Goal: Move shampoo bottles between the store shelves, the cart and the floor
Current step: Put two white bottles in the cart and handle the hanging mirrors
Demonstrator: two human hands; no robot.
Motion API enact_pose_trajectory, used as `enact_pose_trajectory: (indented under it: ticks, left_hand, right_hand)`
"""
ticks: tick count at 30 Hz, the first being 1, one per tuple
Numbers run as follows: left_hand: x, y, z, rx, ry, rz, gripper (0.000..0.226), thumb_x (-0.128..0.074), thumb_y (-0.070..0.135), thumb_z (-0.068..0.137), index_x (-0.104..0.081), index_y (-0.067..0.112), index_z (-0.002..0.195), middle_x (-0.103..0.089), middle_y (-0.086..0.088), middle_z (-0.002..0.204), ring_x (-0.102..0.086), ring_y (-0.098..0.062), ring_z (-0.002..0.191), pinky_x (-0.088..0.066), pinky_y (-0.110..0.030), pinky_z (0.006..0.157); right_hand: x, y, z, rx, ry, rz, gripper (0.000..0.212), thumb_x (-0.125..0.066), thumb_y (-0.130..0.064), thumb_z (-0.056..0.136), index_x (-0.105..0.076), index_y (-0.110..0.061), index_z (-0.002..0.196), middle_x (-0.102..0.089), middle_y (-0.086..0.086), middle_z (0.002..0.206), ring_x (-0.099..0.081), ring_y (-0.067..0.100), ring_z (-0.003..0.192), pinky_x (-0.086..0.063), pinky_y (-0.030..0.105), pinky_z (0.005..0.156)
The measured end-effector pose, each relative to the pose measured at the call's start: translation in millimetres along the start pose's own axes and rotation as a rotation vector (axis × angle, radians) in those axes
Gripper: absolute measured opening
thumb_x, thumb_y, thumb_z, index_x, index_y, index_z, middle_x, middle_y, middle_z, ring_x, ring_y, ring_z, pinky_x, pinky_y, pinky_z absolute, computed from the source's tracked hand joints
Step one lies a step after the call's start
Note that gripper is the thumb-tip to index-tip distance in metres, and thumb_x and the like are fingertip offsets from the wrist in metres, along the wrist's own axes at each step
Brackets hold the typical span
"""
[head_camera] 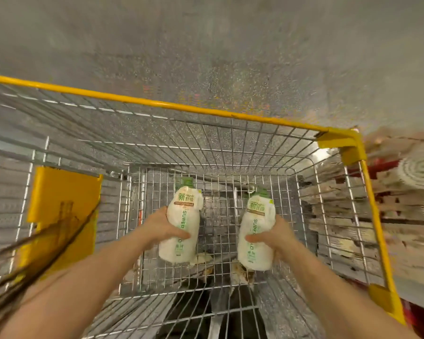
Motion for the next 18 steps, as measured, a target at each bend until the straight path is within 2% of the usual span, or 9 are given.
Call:
enact_pose_trajectory:
  ticks: [2,5,7,10,12,14,16,18]
  left_hand:
    - [10.8,22.8,-24.0,-0.075,-0.025,0.048,0.08,-0.094,0.022,0.04,-0.056,0.023,0.11,-0.068,0.001,0.104,-0.063,-0.023,0.1,-0.058,-0.042,0.077]
    - [24.0,54.9,-49.3,-0.188,-0.027,0.102,0.096,-0.094,0.036,0.022,-0.056,0.026,0.11,-0.069,0.002,0.104,-0.066,-0.023,0.098,-0.059,-0.044,0.075]
    - [24.9,90.6,-88.9,-0.284,-0.043,0.095,0.087,-0.095,0.028,0.03,-0.055,0.027,0.107,-0.069,0.001,0.104,-0.066,-0.023,0.096,-0.059,-0.045,0.078]
    - [20.2,140.7,-135.2,-0.429,-0.043,0.082,0.065,-0.093,0.01,0.046,-0.056,0.025,0.097,-0.071,-0.002,0.099,-0.068,-0.021,0.091,-0.058,-0.044,0.08]
    - [15.9,173.0,-167.3,-0.508,-0.068,0.108,0.066,-0.094,0.011,0.044,-0.056,0.025,0.096,-0.072,-0.001,0.096,-0.069,-0.02,0.089,-0.058,-0.043,0.078]
    - [5.1,208.9,-201.7,-0.601,-0.096,0.14,0.076,-0.095,0.019,0.035,-0.057,0.026,0.1,-0.073,0.001,0.096,-0.07,-0.019,0.089,-0.059,-0.043,0.076]
    - [2.3,231.9,-219.6,-0.687,-0.09,0.157,0.077,-0.095,0.021,0.034,-0.058,0.026,0.101,-0.073,0.003,0.096,-0.069,-0.017,0.088,-0.058,-0.035,0.067]
    - [-16.4,260.3,-256.3,-0.776,-0.119,0.185,0.07,-0.094,0.013,0.044,-0.058,0.025,0.103,-0.072,0.002,0.095,-0.068,-0.015,0.085,-0.051,-0.023,0.055]
  right_hand:
    - [13.5,-16.0,-27.7,0.044,0.026,0.08,0.073,-0.094,-0.013,0.038,-0.06,-0.012,0.102,-0.07,0.005,0.099,-0.066,0.027,0.092,-0.056,0.048,0.081]
    - [32.8,-35.5,-66.4,0.107,0.077,0.171,0.079,-0.095,-0.015,0.032,-0.061,-0.015,0.103,-0.071,0.004,0.1,-0.067,0.027,0.092,-0.055,0.053,0.082]
    - [50.6,-43.7,-98.8,0.167,0.152,0.205,0.075,-0.095,-0.014,0.036,-0.061,-0.016,0.103,-0.071,0.002,0.098,-0.067,0.025,0.093,-0.055,0.052,0.083]
    - [83.9,-59.7,-147.3,0.271,0.249,0.192,0.075,-0.095,-0.026,0.033,-0.062,-0.02,0.101,-0.071,-0.006,0.096,-0.067,0.017,0.092,-0.055,0.04,0.085]
    - [108.6,-64.8,-185.1,0.306,0.314,0.166,0.083,-0.094,-0.035,0.034,-0.06,-0.019,0.107,-0.068,-0.009,0.099,-0.064,0.013,0.096,-0.051,0.03,0.086]
    - [140.4,-60.9,-227.3,0.337,0.39,0.22,0.095,-0.091,-0.045,0.023,-0.061,-0.02,0.109,-0.069,-0.008,0.101,-0.065,0.013,0.095,-0.052,0.031,0.087]
    - [158.5,-65.7,-249.9,0.394,0.427,0.262,0.093,-0.091,-0.042,0.02,-0.062,-0.02,0.106,-0.071,-0.007,0.097,-0.067,0.012,0.091,-0.055,0.035,0.086]
    - [188.4,-56.4,-295.2,0.428,0.487,0.323,0.077,-0.095,-0.027,0.033,-0.063,-0.02,0.103,-0.07,-0.01,0.089,-0.066,0.007,0.083,-0.055,0.026,0.078]
Point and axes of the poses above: each hand's wrist, its own z-axis towards the middle knuckle, its own x-axis out of the back of the hand, y = z × x, the point moved 2 cm from there along z, towards the middle knuckle
